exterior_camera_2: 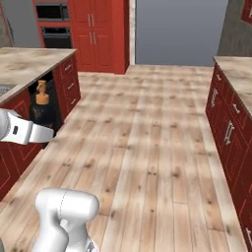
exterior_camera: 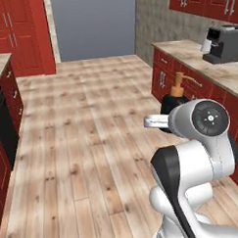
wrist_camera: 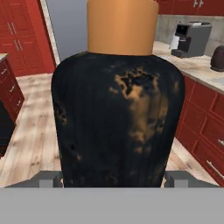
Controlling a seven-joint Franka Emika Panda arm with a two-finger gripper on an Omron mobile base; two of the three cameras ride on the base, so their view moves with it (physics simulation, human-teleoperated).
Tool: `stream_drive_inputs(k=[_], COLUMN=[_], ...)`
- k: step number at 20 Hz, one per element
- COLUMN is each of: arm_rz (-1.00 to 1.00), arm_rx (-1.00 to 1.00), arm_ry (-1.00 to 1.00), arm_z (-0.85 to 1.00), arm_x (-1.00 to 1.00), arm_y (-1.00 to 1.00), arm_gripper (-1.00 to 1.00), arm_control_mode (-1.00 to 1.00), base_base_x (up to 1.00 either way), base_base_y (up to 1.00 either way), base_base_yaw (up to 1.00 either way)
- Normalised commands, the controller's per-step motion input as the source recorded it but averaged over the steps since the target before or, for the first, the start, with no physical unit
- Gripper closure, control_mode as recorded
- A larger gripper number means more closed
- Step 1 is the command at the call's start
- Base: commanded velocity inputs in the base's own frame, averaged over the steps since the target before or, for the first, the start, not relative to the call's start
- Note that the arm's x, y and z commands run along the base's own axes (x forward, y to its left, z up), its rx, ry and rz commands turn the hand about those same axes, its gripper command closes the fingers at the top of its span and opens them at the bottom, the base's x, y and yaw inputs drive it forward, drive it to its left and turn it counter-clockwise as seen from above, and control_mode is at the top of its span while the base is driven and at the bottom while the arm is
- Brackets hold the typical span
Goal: Locate and retrieve the sponge and soap dispenser from the cabinet. Place them next to the sink.
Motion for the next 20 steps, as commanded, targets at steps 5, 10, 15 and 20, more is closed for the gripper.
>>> stream_drive_inputs(k=[5, 10, 15, 20], arm_rz=[0.00, 0.00, 0.00, 0.00], arm_rx=[0.00, 0.00, 0.00, 0.00], arm_ry=[0.00, 0.00, 0.00, 0.00], arm_z=[0.00, 0.00, 0.00, 0.00], arm_x=[0.00, 0.00, 0.00, 0.00], arm_y=[0.00, 0.00, 0.00, 0.00], arm_gripper=[1.00, 1.00, 1.00, 1.00], arm_control_mode=[1.00, 1.00, 1.00, 1.00], base_base_x=[0.12, 0.18, 0.36, 0.67], base_base_y=[0.48, 0.53, 0.47, 0.46], base_base_yaw=[0.32, 0.30, 0.24, 0.17])
